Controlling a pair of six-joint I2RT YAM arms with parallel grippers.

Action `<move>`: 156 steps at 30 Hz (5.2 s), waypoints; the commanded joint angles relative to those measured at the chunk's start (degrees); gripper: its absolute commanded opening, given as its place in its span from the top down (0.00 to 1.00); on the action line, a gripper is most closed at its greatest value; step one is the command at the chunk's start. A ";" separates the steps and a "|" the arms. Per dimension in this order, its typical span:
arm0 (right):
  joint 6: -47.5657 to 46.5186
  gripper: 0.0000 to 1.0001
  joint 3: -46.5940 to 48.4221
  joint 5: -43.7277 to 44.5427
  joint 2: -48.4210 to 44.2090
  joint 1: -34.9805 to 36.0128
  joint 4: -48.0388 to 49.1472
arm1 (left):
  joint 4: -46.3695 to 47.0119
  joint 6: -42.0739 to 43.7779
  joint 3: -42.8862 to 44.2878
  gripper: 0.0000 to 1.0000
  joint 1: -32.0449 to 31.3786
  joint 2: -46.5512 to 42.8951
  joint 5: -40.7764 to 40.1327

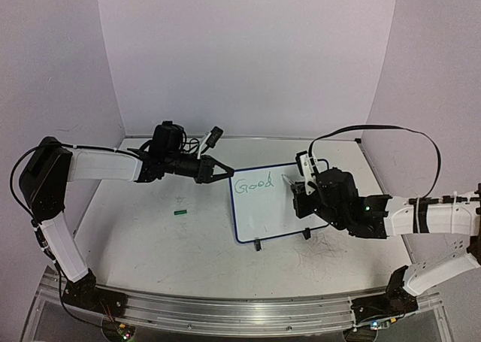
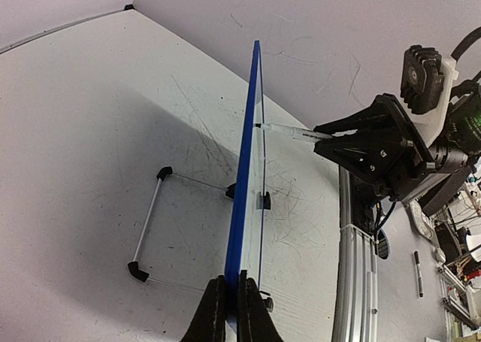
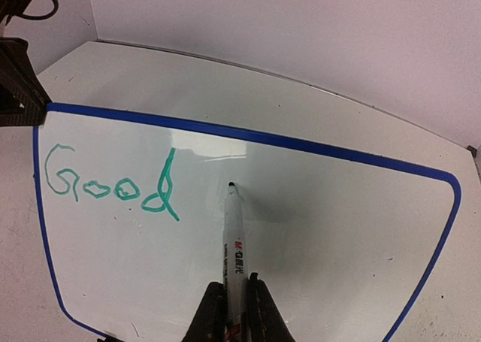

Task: Write a sentence on the whiteboard

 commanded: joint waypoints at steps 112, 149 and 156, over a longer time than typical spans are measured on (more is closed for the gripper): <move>2.15 1.00 2.24 -1.22 -1.14 -3.25 1.23 | -0.62 2.66 0.22 1.00 -1.19 -1.46 0.58; 7.40 1.00 -2.99 -6.15 -3.51 -2.52 -5.85 | -1.11 2.85 0.26 1.00 -1.36 -1.90 0.50; 7.59 1.00 -2.46 -5.45 -3.22 -2.38 -6.09 | -1.30 2.93 0.31 1.00 -1.37 -1.92 0.43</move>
